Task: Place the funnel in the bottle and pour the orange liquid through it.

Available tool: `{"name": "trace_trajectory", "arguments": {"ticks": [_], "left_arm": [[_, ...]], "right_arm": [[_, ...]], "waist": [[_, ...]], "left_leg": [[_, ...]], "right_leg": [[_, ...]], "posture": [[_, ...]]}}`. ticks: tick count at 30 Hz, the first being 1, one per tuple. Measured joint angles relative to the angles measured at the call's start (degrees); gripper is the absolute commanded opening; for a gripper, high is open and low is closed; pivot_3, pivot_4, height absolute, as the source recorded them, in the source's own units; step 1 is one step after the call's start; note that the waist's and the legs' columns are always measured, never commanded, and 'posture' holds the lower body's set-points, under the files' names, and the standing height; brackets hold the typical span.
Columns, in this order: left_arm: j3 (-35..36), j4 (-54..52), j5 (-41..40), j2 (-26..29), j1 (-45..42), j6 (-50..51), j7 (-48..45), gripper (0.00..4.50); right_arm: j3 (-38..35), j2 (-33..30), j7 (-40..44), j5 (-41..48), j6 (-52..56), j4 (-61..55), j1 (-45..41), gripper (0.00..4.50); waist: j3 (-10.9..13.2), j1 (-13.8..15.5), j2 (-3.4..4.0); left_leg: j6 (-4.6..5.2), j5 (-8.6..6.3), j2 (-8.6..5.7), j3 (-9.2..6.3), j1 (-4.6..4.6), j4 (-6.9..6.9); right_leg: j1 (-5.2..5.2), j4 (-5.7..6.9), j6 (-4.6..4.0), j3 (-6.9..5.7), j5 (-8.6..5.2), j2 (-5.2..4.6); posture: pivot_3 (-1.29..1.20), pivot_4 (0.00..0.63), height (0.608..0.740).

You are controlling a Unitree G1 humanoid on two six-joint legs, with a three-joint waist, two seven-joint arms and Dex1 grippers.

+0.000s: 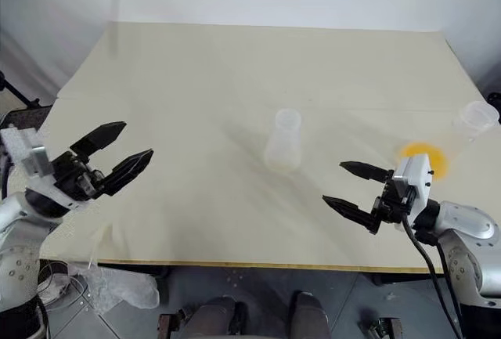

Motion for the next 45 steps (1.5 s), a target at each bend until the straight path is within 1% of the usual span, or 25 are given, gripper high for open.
{"name": "trace_trajectory", "arguments": {"ticks": [7,10,13,15,19,23,27,32,35,39,45], "left_arm": [[3.8,-4.8,-4.6,-4.7,9.7,-3.4,2.9,4.46],[4.9,-7.4,-6.9,-7.7,14.2,-4.7,4.9,4.46],[5.9,-10.5,-9.3,-11.2,21.9,-5.7,6.5,4.46],[6.3,-11.9,-10.5,-13.2,25.4,-6.7,7.5,4.46],[8.2,-13.4,-13.5,-16.7,29.7,-9.7,10.0,4.46],[9.3,-13.9,-16.4,-17.8,33.6,-12.1,11.5,4.46],[9.7,-14.0,-17.6,-19.8,38.2,-13.3,12.6,4.46],[8.4,-14.0,-18.8,-24.9,45.5,-14.3,12.3,4.46],[7.9,-13.6,-19.1,-26.8,49.7,-14.5,11.2,4.46],[7.8,-12.6,-19.7,-28.1,54.0,-14.9,7.9,4.46],[7.5,-12.5,-21.4,-29.5,56.6,-14.8,7.4,4.46]], "right_arm": [[1.0,0.0,1.7,0.0,0.0,1.3,-1.4,4.5],[1.8,0.0,2.4,-0.1,0.1,2.5,-2.7,4.5],[3.0,0.0,3.5,-0.5,0.1,3.6,-3.5,4.5],[3.4,0.0,4.0,-0.7,0.1,4.9,-4.2,4.5],[4.9,0.1,5.0,-1.1,0.1,5.8,-5.8,4.5],[5.4,0.7,5.8,-1.2,0.1,7.4,-6.4,4.5],[5.7,0.9,6.5,-1.4,0.1,8.2,-7.2,4.5],[7.2,1.9,6.8,-1.8,0.1,9.3,-7.9,4.5],[7.4,2.1,6.8,-1.9,0.1,9.4,-8.1,4.5],[7.5,2.2,6.8,-2.0,0.1,9.4,-8.8,4.5],[7.8,2.5,6.9,-2.4,0.1,9.4,-9.0,4.5]], "waist": [[0.0,0.0,0.04],[0.0,0.0,0.05],[0.0,-0.1,0.05],[0.0,0.0,0.05],[0.0,0.1,0.06],[0.0,0.0,0.06],[0.0,0.0,0.07],[0.0,0.1,0.06],[0.0,0.1,0.06],[0.0,0.1,0.06],[0.0,0.0,0.07]], "left_leg": [[-0.02,-0.01,0.02,0.0,0.0,0.0],[-0.02,-0.02,0.03,0.0,0.0,-0.01],[-0.07,-0.05,0.07,-0.01,-0.01,-0.04],[-0.07,-0.05,0.09,0.01,-0.01,-0.02],[-0.07,-0.05,0.11,-0.01,0.01,-0.01],[-0.07,-0.08,0.11,0.0,0.0,-0.02],[-0.08,-0.1,0.15,0.02,-0.01,-0.03],[-0.05,-0.15,0.18,0.04,-0.02,-0.02],[-0.03,-0.18,0.19,0.05,-0.02,-0.02],[-0.02,-0.22,0.25,0.08,-0.03,-0.02],[0.05,-0.33,0.3,0.09,-0.03,-0.01]], "right_leg": [[0.05,-0.11,-0.03,0.04,-0.01,0.01],[0.08,-0.21,-0.04,0.1,-0.01,0.01],[0.08,-0.25,-0.07,0.14,-0.03,0.01],[0.1,-0.3,-0.13,0.14,-0.06,0.02],[0.21,-0.68,-0.19,0.13,-0.09,0.02],[0.21,-0.74,-0.19,0.13,-0.09,0.01],[0.21,-0.8,-0.23,0.13,-0.11,0.02],[0.23,-0.88,-0.31,0.12,-0.15,-0.01],[0.25,-0.94,-0.36,0.12,-0.18,-0.02],[0.27,-1.02,-0.45,0.12,-0.23,-0.04],[0.29,-1.11,-0.47,0.13,-0.24,-0.07]], "posture": [[0.0,0.15,0.74],[0.0,0.15,0.74],[0.0,0.15,0.74],[0.0,0.15,0.74],[0.0,0.15,0.74],[0.0,0.15,0.74],[0.0,0.15,0.74],[0.0,0.15,0.74],[0.0,0.15,0.74],[0.0,0.15,0.74],[0.0,0.15,0.74]]}}
